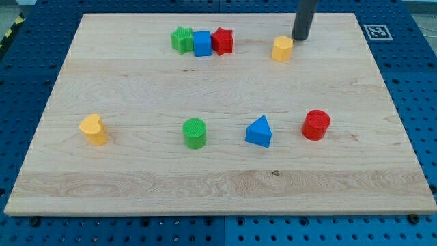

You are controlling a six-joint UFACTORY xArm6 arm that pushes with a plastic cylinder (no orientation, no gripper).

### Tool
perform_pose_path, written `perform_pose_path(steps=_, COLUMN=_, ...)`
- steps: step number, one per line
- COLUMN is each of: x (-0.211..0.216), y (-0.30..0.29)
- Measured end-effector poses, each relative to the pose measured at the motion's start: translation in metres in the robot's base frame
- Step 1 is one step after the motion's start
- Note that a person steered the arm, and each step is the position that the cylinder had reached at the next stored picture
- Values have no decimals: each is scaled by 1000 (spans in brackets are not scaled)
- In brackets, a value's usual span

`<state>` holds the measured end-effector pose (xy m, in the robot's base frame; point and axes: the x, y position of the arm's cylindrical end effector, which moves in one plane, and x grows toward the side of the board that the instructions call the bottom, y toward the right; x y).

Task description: Push the yellow hexagon into the red star

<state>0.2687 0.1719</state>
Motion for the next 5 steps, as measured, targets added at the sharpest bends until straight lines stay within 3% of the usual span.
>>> perform_pose_path(steps=2, x=0, y=41)
perform_pose_path(steps=5, x=46, y=-4)
